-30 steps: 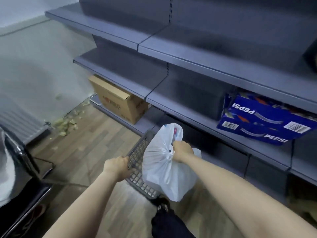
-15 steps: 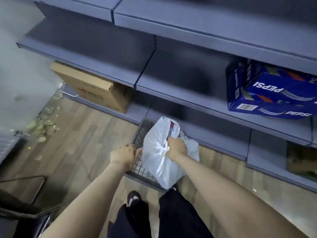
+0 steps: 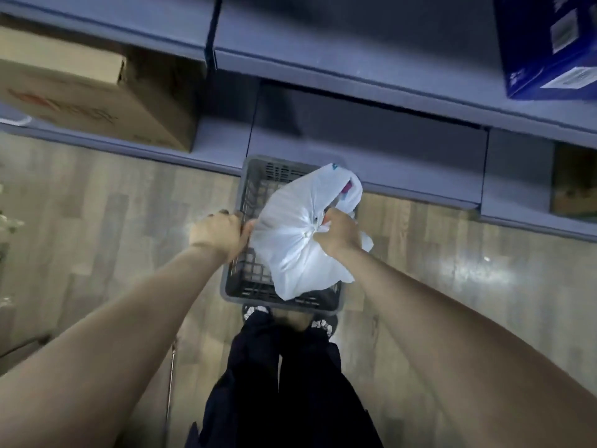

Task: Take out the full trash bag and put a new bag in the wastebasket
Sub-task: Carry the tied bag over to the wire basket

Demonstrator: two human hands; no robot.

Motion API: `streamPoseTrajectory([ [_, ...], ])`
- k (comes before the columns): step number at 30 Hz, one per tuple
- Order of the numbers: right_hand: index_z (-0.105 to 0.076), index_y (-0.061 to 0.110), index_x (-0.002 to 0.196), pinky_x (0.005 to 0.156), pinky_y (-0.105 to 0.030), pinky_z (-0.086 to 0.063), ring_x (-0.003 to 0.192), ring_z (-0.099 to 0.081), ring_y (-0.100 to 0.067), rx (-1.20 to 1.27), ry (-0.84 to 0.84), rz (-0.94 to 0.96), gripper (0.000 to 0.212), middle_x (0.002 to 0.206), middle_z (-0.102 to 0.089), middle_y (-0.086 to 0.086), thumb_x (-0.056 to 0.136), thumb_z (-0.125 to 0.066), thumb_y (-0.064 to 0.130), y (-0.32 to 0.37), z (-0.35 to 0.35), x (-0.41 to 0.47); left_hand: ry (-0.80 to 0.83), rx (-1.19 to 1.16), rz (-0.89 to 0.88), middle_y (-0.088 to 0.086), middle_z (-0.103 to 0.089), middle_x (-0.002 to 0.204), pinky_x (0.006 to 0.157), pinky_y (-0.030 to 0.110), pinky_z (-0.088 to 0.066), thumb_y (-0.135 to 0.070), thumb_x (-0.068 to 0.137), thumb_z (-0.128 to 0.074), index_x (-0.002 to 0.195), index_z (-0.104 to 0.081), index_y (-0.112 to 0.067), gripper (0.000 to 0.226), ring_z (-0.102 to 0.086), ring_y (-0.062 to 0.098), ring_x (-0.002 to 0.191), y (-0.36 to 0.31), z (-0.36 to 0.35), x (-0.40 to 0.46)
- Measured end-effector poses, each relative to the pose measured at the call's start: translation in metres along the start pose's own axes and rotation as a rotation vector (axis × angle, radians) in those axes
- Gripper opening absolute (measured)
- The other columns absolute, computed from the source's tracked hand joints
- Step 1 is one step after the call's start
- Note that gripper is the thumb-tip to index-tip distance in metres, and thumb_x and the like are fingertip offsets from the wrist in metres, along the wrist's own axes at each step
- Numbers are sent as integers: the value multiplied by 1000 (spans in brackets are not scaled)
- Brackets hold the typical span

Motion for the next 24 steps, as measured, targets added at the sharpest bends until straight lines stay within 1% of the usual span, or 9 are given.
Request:
streamPoseTrajectory([
  [4,-57,11,101,74,-24,-40,98,-56,-21,60,53,14,23,103,-57,-4,80,-65,13,-8,-37,49,-32,82,-73,18,-57,119,83,41,-44,-45,100,-24,121,-50,-7,50,-57,37,108,15,-43,50],
  [8,-45,16,73,65,-24,-37,88,-51,-19,62,103,-7,24,96,-51,-4,77,-68,18,-25,-74,98,-40,90,-72,23,-56,118,82,44,-44,-46,99,-24,120,-51,-4,54,-56,41,107,22,-84,89],
  [9,-45,16,73,63,-25,-40,87,-53,-20,78,97,-26,24,95,-51,-4,77,-69,19,-30,-82,110,-42,77,-71,24,-55,118,82,44,-44,-46,99,-24,120,-51,-4,54,-56,42,107,22,-94,99],
  [13,-56,5,101,76,-37,-56,89,-60,-25,190,79,-165,31,98,-58,-9,77,-71,18,-56,-105,148,-53,90,-120,24,-58,113,74,39,-42,-48,99,-23,117,-53,-5,56,-58,40,102,16,-131,132],
  [16,-53,2,115,72,-34,-56,86,-57,-22,281,78,-295,42,96,-56,-7,80,-70,18,-81,-121,170,-65,117,-164,22,-60,108,67,35,-37,-47,99,-23,113,-54,-5,54,-60,37,96,9,-151,146],
  [18,-42,4,135,69,-31,-57,77,-56,-17,310,60,-374,59,99,-60,-5,83,-67,20,-102,-128,181,-68,132,-186,21,-60,107,65,34,-37,-46,100,-22,113,-52,-6,52,-61,36,94,6,-164,152],
  [19,-37,6,140,74,-32,-57,81,-57,-18,323,54,-405,61,107,-60,-4,86,-63,20,-112,-134,185,-68,140,-194,21,-61,106,65,34,-37,-47,99,-21,113,-51,-6,52,-61,35,93,4,-171,154],
  [21,-38,6,138,92,-35,-53,94,-56,-20,360,44,-439,52,107,-53,-1,91,-56,20,-128,-143,189,-63,141,-200,20,-61,104,65,34,-39,-47,99,-20,113,-50,-7,52,-62,35,92,2,-183,158],
  [24,-50,5,124,91,-39,-54,81,-56,-17,359,-40,-437,41,90,-52,-4,88,-59,22,-138,-145,192,-48,137,-207,19,-61,103,65,35,-40,-47,99,-21,117,-49,-8,51,-62,35,90,-3,-196,158],
])
Point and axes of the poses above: each hand's wrist, its own x-axis towards the middle knuckle, its own z-axis out of the back of the hand, y = z × x, the point moved 7 cm from there along x, towards the middle knuckle
